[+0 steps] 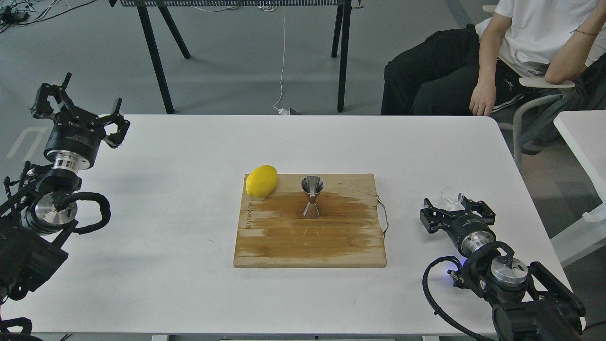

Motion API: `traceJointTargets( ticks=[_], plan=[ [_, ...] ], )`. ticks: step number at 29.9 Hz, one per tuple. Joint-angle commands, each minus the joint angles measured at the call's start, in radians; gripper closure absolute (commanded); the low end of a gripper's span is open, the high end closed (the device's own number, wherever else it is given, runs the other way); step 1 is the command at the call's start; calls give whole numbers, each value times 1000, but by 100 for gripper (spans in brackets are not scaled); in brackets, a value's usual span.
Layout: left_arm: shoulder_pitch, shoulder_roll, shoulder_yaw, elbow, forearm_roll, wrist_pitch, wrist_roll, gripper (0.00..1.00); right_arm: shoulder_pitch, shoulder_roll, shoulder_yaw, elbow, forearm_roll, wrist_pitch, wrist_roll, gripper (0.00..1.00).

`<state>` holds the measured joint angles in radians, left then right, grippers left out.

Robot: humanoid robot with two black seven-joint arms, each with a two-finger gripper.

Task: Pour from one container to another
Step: 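Move the right gripper to the clear glass cup and grasp it, then lift the glass cup with the right gripper above the jigger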

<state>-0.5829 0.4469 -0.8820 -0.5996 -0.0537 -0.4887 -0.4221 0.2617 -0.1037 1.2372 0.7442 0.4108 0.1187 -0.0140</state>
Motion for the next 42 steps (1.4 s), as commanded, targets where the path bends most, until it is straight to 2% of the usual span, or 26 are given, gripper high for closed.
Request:
traceJointTargets(
  ticks=[1, 9, 15, 24, 33, 37, 42],
  plan=[
    [0, -1, 0, 0, 0, 0, -1, 0, 13, 1, -1, -13, 3, -1, 0, 34],
    [-6, -1, 0, 0, 0, 0, -1, 0, 11, 4, 2, -11, 6, 2, -3, 57],
    [-11, 1, 1, 0, -2, 0, -3, 0, 2, 4, -1, 15, 10, 4, -9, 63],
    [-14, 1, -2, 0, -2, 0, -3, 0, -6, -28, -2, 174, 8, -17, -18, 68],
    [-20, 21, 1, -3, -2, 0, -7, 0, 10, -34, -10, 432, -4, -229, -15, 68],
    [-20, 21, 1, -3, -2, 0, -7, 0, 80, -37, -88, 475, -17, -283, -11, 68],
    [-22, 24, 1, -3, -2, 0, -7, 0, 140, -19, -212, 481, -98, -297, -6, 69]
  ],
)
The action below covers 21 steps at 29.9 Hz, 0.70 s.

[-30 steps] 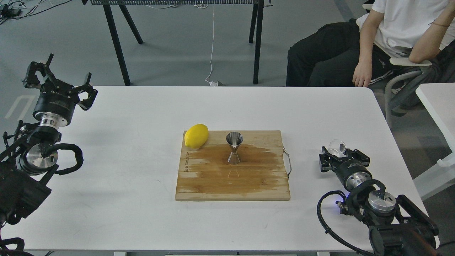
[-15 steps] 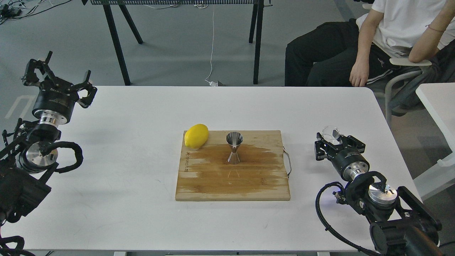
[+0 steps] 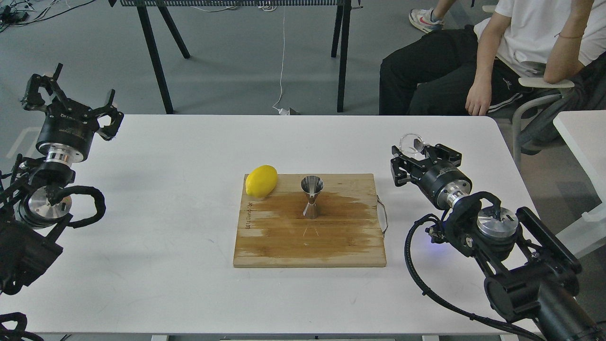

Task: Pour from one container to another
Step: 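Lift the glass cup with the right gripper above the jigger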

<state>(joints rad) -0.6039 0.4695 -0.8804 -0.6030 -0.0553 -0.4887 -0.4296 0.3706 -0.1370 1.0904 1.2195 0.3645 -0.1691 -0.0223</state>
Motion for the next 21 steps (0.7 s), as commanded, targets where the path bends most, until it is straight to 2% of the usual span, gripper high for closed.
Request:
traceJointTargets(
  ticks=[1, 8, 21],
  plan=[
    [0, 3, 0, 0, 0, 0, 0, 0, 37, 29, -89, 12, -80, -16, 4, 69],
    [0, 6, 0, 0, 0, 0, 0, 0, 42, 111, -167, 37, -307, -55, 4, 69],
    [1, 12, 0, 0, 0, 0, -1, 0, 87, 108, -276, 66, -502, -113, 4, 69]
  ],
)
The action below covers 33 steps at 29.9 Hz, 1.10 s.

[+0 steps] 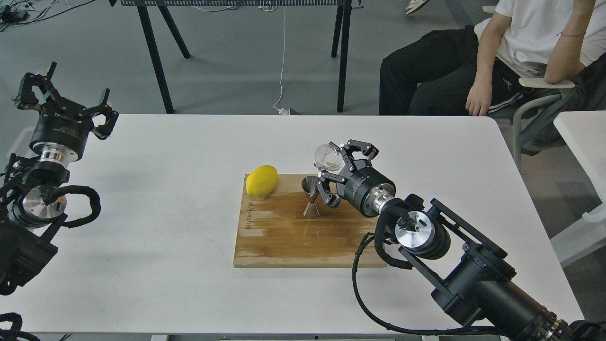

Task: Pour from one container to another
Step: 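Lift the glass cup with the right gripper above the jigger, then tilt the glass cup with the right gripper to pour into the jigger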

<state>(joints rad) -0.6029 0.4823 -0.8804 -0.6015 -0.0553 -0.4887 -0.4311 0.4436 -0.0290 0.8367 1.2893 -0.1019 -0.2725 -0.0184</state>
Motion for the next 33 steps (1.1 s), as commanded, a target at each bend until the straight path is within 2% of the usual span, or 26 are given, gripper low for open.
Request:
traceJointTargets(
  ticks=[1, 12, 18, 33],
  plan=[
    [0, -1, 0, 0, 0, 0, 0, 0, 21, 0, -31, -7, -54, -10, 0, 69],
    [0, 1, 0, 0, 0, 0, 0, 0, 46, 1, -113, -2, -262, -88, 6, 69],
    [0, 9, 0, 0, 0, 0, 0, 0, 49, 1, -163, -8, -381, -116, 31, 69],
    [2, 10, 0, 0, 0, 0, 0, 0, 72, -25, -202, -10, -475, -123, 37, 69]
  ],
)
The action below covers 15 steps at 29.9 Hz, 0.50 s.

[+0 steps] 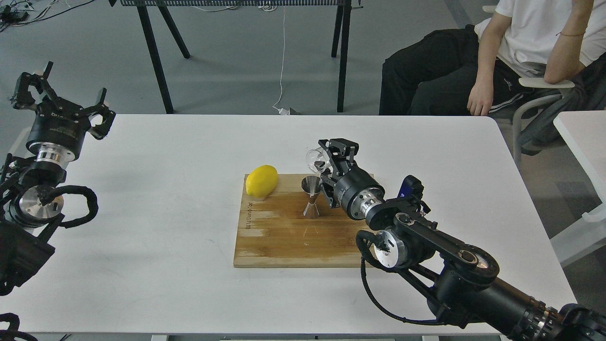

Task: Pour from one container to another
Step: 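Tilt the glass cup with the right gripper to pour into the jigger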

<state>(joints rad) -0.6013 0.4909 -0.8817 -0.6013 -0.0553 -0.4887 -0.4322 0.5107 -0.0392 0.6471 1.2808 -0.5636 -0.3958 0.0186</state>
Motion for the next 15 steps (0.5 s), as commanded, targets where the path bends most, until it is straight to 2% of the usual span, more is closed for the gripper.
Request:
traceJointTargets(
  ticks=[1, 15],
  plan=[
    [0, 1, 1, 0, 0, 0, 1, 0, 5, -21, -14, 0, -13, 2, 0, 69],
    [0, 1, 0, 0, -1, 0, 0, 0, 26, -87, -87, 3, -78, 5, 7, 69]
  ],
)
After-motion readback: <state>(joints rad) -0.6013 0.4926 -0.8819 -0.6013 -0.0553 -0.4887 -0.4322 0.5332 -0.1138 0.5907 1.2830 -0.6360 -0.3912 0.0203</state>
